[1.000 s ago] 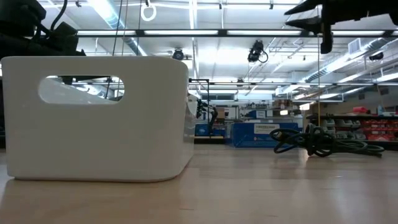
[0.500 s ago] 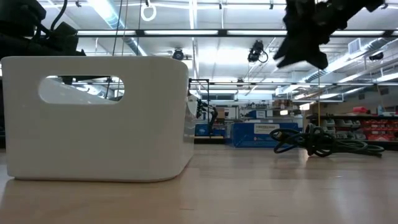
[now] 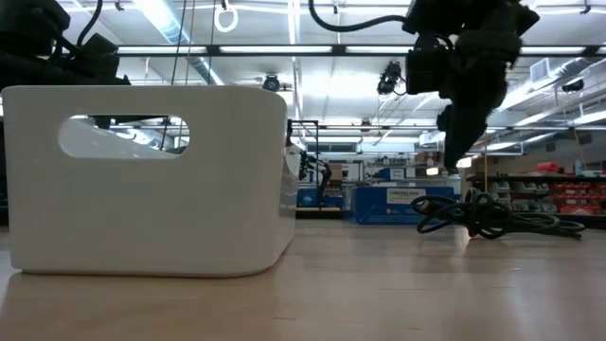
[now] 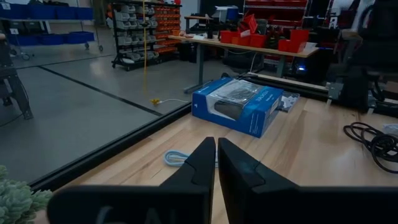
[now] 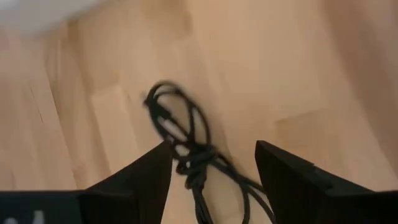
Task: Pick and place USB-C Cables
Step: Put the black charger cable into the white bin
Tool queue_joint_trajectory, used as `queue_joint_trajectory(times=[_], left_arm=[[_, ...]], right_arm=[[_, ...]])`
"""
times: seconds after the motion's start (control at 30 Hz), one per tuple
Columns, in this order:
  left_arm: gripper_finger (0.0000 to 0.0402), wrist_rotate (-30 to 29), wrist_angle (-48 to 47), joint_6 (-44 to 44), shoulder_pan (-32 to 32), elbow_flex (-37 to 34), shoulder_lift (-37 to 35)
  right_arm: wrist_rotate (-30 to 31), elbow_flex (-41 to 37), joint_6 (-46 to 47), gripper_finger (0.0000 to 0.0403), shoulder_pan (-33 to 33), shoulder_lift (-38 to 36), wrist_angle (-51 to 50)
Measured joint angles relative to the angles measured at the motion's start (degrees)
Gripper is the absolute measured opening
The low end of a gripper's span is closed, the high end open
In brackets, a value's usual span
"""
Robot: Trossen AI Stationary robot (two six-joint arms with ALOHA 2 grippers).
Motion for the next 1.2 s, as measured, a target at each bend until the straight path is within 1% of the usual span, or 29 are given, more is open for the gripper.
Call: queue_joint_trajectory(times=[0.1,0.17,0.4,0.63,0.73,0.8,0.9,1.2], left_arm=[[0.0025,0.0,0.0,0.0,0.0,0.0,0.0],[0.0025,0.0,0.0,0.0,0.0,0.0,0.0],[0.0025,0.0,0.0,0.0,0.0,0.0,0.0],[0.0025,0.0,0.0,0.0,0.0,0.0,0.0],[0.0025,0.0,0.0,0.0,0.0,0.0,0.0],[0.0025,0.0,0.0,0.0,0.0,0.0,0.0],[0.0025,0.0,0.0,0.0,0.0,0.0,0.0],[0.0025,0.0,0.0,0.0,0.0,0.0,0.0]], right_arm=[[0.0,1.5,-3.7,0.0236,3.4,3.2,-0.2],[1.1,2.6,-5.9,0.0236,5.7,4.8,-0.5],[10.8,4.3,-11.1,0.0236,12.2,9.3,-2.3],[11.9,4.3,-11.0,0.0235,13.7,14.4,-2.2],[13.1,4.3,-9.3,0.0225,13.7,15.5,-2.2],[13.6,4.3,-9.0,0.0209,13.7,15.6,-2.4],[14.5,4.3,-9.0,0.0175,13.7,15.5,-2.3],[14.8,4.2,-10.4,0.0041,13.6,15.5,-2.1]])
